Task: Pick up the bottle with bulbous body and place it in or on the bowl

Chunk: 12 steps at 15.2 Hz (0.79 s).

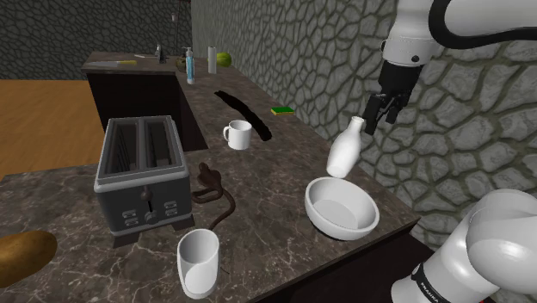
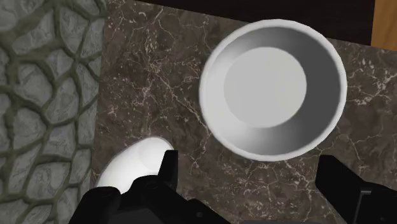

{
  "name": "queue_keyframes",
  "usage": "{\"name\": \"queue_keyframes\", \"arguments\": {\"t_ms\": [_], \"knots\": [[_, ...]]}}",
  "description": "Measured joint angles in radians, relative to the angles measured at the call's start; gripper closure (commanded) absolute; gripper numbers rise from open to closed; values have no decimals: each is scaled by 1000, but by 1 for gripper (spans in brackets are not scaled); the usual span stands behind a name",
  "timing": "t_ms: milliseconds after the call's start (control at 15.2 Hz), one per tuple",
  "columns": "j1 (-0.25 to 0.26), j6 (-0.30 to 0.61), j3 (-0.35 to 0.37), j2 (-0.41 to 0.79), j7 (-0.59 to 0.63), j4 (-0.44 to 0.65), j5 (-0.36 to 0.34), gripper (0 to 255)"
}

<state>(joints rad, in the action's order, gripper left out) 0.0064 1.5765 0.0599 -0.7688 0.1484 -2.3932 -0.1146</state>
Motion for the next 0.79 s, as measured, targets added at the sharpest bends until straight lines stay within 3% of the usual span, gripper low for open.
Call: {"name": "queue_keyframes", "arguments": {"t_ms": [264, 792], "knots": [[-16, 42, -49, 46, -43, 8, -17, 0], [-63, 160, -221, 253, -211, 108, -39, 0]]}}
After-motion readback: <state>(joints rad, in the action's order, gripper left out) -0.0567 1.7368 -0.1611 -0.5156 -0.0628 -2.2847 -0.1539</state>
